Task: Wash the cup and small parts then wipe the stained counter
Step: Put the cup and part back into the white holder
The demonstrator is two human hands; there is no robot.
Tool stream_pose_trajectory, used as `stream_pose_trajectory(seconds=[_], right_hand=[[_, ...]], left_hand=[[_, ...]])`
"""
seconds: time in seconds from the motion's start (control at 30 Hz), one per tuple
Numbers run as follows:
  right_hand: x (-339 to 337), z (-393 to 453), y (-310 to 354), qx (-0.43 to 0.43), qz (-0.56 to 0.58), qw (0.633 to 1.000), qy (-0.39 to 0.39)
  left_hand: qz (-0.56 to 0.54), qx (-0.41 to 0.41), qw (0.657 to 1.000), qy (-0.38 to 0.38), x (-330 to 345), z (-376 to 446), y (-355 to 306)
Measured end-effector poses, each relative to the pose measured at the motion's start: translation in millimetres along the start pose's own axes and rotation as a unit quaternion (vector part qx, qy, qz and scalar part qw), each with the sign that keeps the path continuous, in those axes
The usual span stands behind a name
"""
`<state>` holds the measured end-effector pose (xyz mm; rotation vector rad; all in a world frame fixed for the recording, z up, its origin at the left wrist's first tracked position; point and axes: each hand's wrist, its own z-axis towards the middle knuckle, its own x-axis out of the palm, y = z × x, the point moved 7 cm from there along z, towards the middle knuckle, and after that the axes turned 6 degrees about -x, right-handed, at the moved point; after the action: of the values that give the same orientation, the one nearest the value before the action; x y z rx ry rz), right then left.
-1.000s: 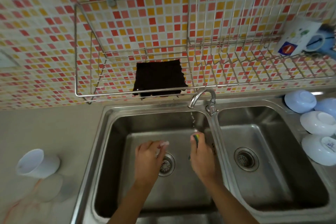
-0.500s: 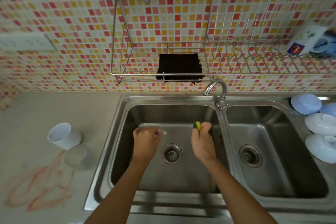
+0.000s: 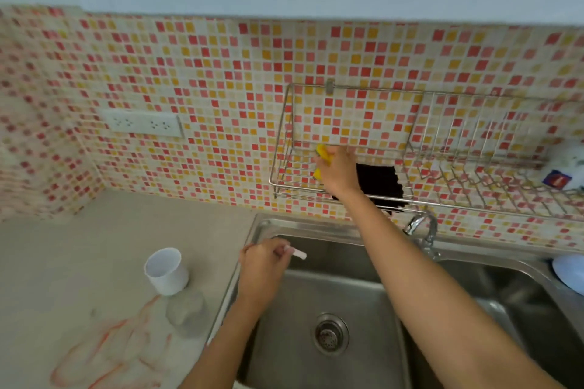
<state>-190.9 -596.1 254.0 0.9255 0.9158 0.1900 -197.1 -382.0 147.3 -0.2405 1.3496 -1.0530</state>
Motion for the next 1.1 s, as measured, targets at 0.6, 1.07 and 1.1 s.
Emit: stream_pose_trajectory(seconds=[0.6,1.07,1.1], right_hand=[[76.5,-91.4,69.1,-0.196,-0.049,0.954,-0.221],[348.9,-137.2,60.5,-0.013,0.040,0.940,0.339],[353.2,-136.6,60.1,-0.007,0.051,0.940,0.338]], left_hand=[[0.014,-0.012,0.999,-0.027,-141.3,71.6,128.0],[0.099,-0.020,0.985,0.141,-145.8,65.5,269.1],[0.099,-0.017,0.985,0.141,-144.9,66.8,271.4]])
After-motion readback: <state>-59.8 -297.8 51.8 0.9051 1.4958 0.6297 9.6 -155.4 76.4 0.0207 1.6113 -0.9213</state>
